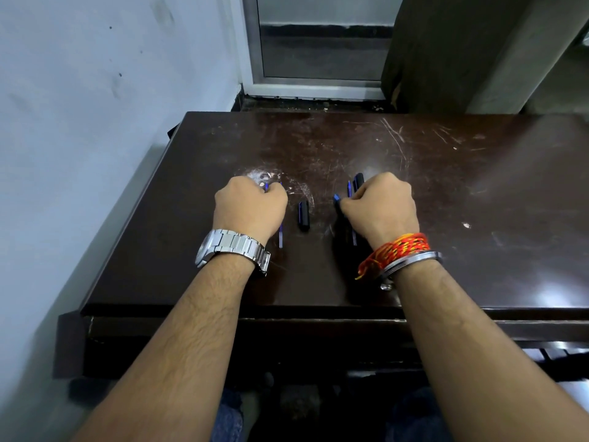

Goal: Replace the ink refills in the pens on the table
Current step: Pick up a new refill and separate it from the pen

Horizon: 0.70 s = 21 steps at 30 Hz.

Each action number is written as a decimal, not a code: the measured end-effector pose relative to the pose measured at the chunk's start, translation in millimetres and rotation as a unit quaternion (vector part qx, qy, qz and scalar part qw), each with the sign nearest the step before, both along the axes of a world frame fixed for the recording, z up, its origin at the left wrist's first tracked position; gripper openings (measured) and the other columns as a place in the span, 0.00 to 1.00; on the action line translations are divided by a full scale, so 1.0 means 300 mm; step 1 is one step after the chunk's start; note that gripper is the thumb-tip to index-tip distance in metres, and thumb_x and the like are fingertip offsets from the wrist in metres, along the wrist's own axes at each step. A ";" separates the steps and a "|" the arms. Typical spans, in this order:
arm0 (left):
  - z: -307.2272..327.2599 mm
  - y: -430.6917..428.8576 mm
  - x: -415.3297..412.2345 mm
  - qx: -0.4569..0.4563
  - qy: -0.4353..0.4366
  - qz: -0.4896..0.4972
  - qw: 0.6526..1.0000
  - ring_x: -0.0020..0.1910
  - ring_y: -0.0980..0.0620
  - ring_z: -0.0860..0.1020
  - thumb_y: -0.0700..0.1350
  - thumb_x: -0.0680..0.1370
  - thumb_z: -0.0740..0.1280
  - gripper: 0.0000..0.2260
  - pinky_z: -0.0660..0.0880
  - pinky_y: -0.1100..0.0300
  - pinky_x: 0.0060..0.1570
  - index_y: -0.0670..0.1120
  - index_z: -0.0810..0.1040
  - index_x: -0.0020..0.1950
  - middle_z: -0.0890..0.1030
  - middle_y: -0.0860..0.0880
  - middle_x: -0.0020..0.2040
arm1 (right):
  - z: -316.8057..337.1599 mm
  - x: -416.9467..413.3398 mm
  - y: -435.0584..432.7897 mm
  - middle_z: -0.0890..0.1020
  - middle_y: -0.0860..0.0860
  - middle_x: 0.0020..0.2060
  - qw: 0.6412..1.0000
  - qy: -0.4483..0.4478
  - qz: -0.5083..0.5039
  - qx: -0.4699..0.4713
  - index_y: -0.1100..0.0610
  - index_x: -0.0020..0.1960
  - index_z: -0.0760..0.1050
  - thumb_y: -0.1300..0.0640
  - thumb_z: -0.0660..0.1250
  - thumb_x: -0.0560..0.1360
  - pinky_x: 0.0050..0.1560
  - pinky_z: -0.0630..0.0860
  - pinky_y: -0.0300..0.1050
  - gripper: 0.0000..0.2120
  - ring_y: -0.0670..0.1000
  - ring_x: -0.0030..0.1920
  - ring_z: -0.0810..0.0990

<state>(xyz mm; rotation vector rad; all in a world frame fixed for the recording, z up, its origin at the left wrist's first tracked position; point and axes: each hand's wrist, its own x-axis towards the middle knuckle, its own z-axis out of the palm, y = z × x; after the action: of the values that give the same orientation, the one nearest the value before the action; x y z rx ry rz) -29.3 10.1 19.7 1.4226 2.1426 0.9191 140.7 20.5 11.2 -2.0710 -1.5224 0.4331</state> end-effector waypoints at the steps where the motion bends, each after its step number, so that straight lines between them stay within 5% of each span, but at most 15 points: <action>1: 0.001 0.000 0.002 0.005 -0.006 -0.001 1.000 0.26 0.48 0.71 0.47 0.72 0.63 0.13 0.63 0.61 0.24 0.43 0.69 0.30 0.71 0.48 0.26 | 0.000 0.000 0.000 0.82 0.61 0.46 1.000 0.001 -0.001 -0.001 0.59 0.47 0.82 0.50 0.71 0.70 0.49 0.82 0.53 0.13 0.63 0.45 0.82; 8: 0.001 -0.005 0.013 0.013 -0.024 -0.013 1.000 0.25 0.48 0.69 0.46 0.71 0.63 0.11 0.66 0.62 0.23 0.44 0.69 0.30 0.70 0.49 0.25 | -0.001 -0.003 0.001 0.80 0.60 0.40 1.000 -0.017 -0.004 -0.002 0.61 0.39 0.76 0.53 0.70 0.71 0.41 0.79 0.49 0.11 0.63 0.40 0.80; 14: 0.001 -0.004 0.021 0.016 -0.029 -0.030 0.999 0.24 0.51 0.63 0.43 0.73 0.59 0.14 0.59 0.62 0.23 0.46 0.63 0.27 0.65 0.51 0.25 | -0.005 -0.001 0.003 0.76 0.57 0.39 0.999 -0.032 -0.005 -0.011 0.58 0.39 0.72 0.54 0.71 0.72 0.39 0.73 0.47 0.10 0.60 0.37 0.74; 18: 0.004 -0.010 0.032 0.019 -0.037 -0.032 0.999 0.26 0.50 0.67 0.43 0.74 0.59 0.12 0.61 0.60 0.23 0.42 0.71 0.31 0.70 0.48 0.27 | -0.010 -0.002 0.002 0.75 0.57 0.39 0.999 -0.044 -0.001 -0.019 0.58 0.37 0.67 0.55 0.70 0.72 0.38 0.72 0.47 0.13 0.60 0.37 0.74; 21: 0.004 -0.007 0.036 0.024 -0.050 -0.039 0.998 0.31 0.50 0.72 0.43 0.74 0.59 0.13 0.66 0.61 0.28 0.37 0.81 0.42 0.82 0.42 0.39 | -0.010 -0.006 0.003 0.75 0.57 0.39 0.998 -0.052 -0.002 -0.018 0.57 0.35 0.65 0.55 0.70 0.72 0.38 0.72 0.47 0.15 0.60 0.37 0.75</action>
<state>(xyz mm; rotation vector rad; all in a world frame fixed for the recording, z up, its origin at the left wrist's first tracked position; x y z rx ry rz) -18.5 8.1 21.0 1.4402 1.9917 0.9961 138.9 21.2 8.2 -2.1541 -1.5818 0.3581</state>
